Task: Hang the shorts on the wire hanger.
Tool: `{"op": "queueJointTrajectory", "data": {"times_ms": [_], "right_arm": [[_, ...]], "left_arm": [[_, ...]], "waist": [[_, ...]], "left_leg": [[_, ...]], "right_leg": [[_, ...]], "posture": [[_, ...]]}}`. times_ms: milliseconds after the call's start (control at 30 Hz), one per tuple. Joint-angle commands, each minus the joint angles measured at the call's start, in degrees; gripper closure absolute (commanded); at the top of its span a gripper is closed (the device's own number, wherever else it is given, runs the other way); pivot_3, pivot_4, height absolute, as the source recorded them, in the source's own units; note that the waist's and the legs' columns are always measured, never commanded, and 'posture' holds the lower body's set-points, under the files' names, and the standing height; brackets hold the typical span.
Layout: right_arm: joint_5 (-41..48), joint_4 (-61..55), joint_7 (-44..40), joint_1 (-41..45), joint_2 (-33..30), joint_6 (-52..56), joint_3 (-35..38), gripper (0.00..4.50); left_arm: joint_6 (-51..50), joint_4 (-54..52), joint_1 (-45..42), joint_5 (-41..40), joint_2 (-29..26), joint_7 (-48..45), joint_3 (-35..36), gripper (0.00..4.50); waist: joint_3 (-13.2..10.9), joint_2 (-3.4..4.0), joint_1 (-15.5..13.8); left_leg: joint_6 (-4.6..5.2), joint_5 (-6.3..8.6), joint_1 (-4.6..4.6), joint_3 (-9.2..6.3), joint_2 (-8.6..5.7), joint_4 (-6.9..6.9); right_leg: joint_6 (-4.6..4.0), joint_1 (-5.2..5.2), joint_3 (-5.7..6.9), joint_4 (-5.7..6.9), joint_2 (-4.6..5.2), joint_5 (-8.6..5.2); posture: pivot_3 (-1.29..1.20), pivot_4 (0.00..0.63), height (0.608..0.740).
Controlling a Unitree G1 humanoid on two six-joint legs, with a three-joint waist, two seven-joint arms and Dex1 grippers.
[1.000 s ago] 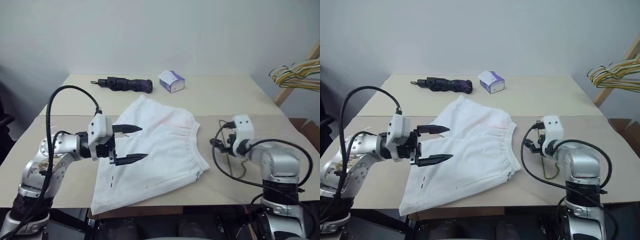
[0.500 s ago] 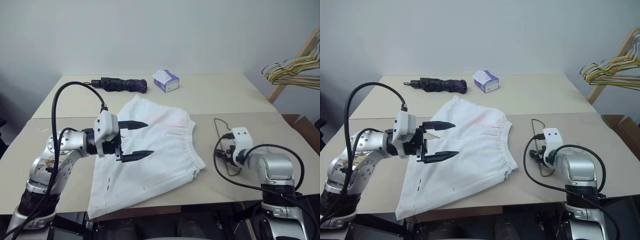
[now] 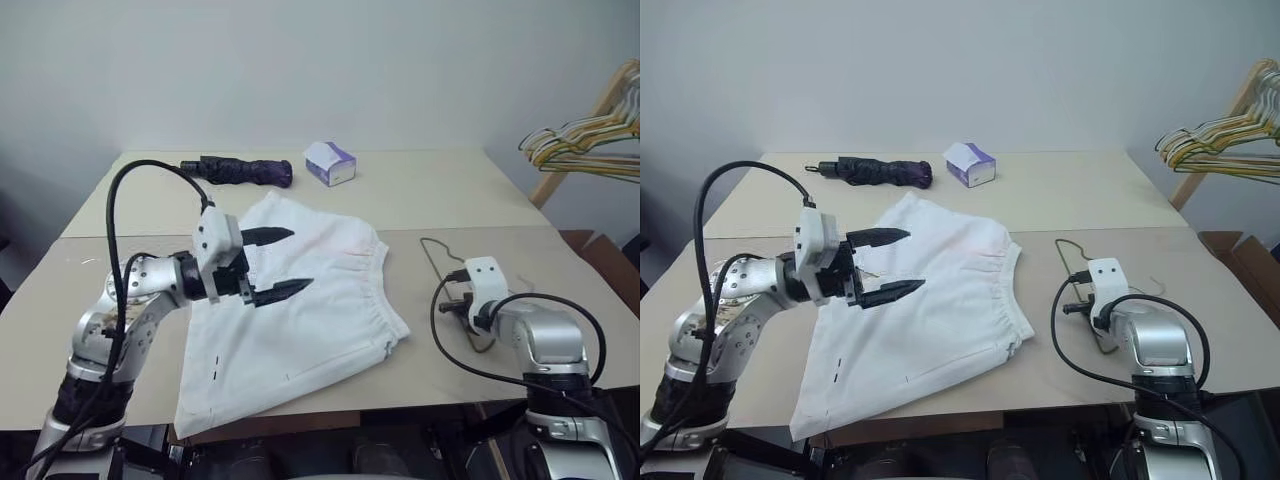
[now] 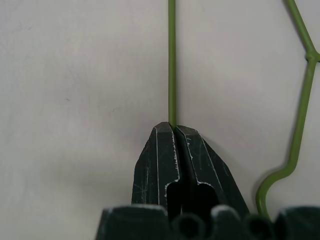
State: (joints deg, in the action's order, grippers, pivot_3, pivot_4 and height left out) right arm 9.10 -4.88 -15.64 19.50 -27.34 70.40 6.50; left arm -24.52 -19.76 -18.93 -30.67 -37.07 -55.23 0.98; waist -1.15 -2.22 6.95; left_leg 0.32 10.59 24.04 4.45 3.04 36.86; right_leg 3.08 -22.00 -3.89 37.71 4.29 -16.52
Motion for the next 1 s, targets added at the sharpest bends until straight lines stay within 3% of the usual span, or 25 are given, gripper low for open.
{"op": "queueJointTrajectory", "data": {"times_ms": [33, 167, 267, 367, 467, 600, 833, 933, 1000], "right_arm": [[-1.2, -4.0, 1.7, 0.0, 0.4, -3.5, -0.5, 4.48], [-1.4, -11.8, 1.8, 1.4, 0.9, -9.3, -1.1, 4.48], [-1.3, -18.1, 0.3, 2.3, 1.0, -14.9, -3.5, 4.48], [-1.7, -22.5, -1.7, 1.1, 1.1, -22.0, -7.2, 4.48], [-1.7, -25.9, -3.8, -1.0, 1.4, -28.6, -10.4, 4.48], [-3.6, -27.4, -5.8, -3.9, 0.6, -37.6, -13.5, 4.48], [-5.0, -26.4, -9.6, -5.8, -1.3, -47.6, -14.2, 4.48], [-4.3, -26.7, -12.1, -6.5, -1.8, -50.1, -14.2, 4.50], [-4.2, -27.0, -13.7, -7.0, -2.1, -50.9, -14.7, 4.50]], "left_arm": [[-8.6, 2.0, -3.9, -5.7, 4.7, 8.1, 2.5, 0.00], [-22.4, 5.4, -7.7, -19.0, 14.3, 21.2, 8.2, 0.00], [-29.3, 10.1, -10.2, -31.7, 24.1, 36.5, 14.8, 0.00], [-30.6, 13.8, -11.8, -42.4, 31.9, 50.3, 19.5, 0.00], [-30.4, 13.8, -12.1, -47.9, 36.1, 56.3, 19.8, 0.00], [-28.8, 12.1, -12.6, -50.8, 37.9, 61.0, 19.1, 0.00], [-29.5, 10.7, -11.6, -51.4, 32.5, 56.0, 17.1, 0.00], [-28.8, 10.7, -11.6, -50.5, 31.3, 54.4, 16.2, 0.56], [-27.9, 10.6, -11.5, -49.7, 31.0, 54.0, 15.6, 1.23]], "waist": [[0.0, 0.00, 0.0], [-0.1, 0.11, -0.1], [-0.1, 0.12, 0.0], [-0.1, 0.11, 0.0], [-0.1, 0.11, -0.1], [-0.1, 0.10, -0.2], [-0.1, 0.11, 0.0], [-0.1, 0.11, -0.1], [-0.1, 0.10, -0.1]], "left_leg": [[0.00, 0.00, 0.00, -0.02, 0.00, 0.00], [0.01, -0.01, 0.09, -0.38, -0.10, 0.04], [0.01, 0.00, 0.16, -0.71, -0.16, 0.04], [0.02, 0.01, 0.21, -0.85, -0.18, 0.04], [0.01, 0.01, 0.24, -0.88, -0.23, 0.05], [0.01, 0.01, 0.24, -0.88, -0.31, 0.06], [-0.01, 0.00, 0.19, -0.78, -0.38, 0.08], [-0.01, 0.00, 0.21, -0.73, -0.40, 0.07], [-0.01, 0.00, 0.21, -0.71, -0.41, 0.07]], "right_leg": [[0.00, 0.00, 0.00, 0.00, -0.01, 0.00], [0.12, -0.08, -0.02, 0.06, 0.04, -0.01], [0.19, -0.13, -0.03, 0.07, 0.06, -0.05], [0.21, -0.12, -0.02, 0.04, 0.06, -0.04], [0.23, -0.11, -0.02, 0.02, 0.09, -0.03], [0.23, -0.09, -0.01, -0.03, 0.10, -0.01], [0.18, -0.05, -0.01, -0.08, 0.03, 0.02], [0.17, -0.05, 0.00, -0.10, 0.04, 0.02], [0.17, -0.03, 0.00, -0.13, 0.06, 0.02]], "posture": [[-0.09, 0.000, 0.740], [-0.11, 0.000, 0.740], [-0.10, 0.000, 0.740], [-0.12, 0.000, 0.740], [-0.11, 0.000, 0.740], [-0.11, 0.000, 0.740], [-0.11, 0.000, 0.740], [-0.11, 0.000, 0.740], [-0.11, 0.000, 0.740]]}}
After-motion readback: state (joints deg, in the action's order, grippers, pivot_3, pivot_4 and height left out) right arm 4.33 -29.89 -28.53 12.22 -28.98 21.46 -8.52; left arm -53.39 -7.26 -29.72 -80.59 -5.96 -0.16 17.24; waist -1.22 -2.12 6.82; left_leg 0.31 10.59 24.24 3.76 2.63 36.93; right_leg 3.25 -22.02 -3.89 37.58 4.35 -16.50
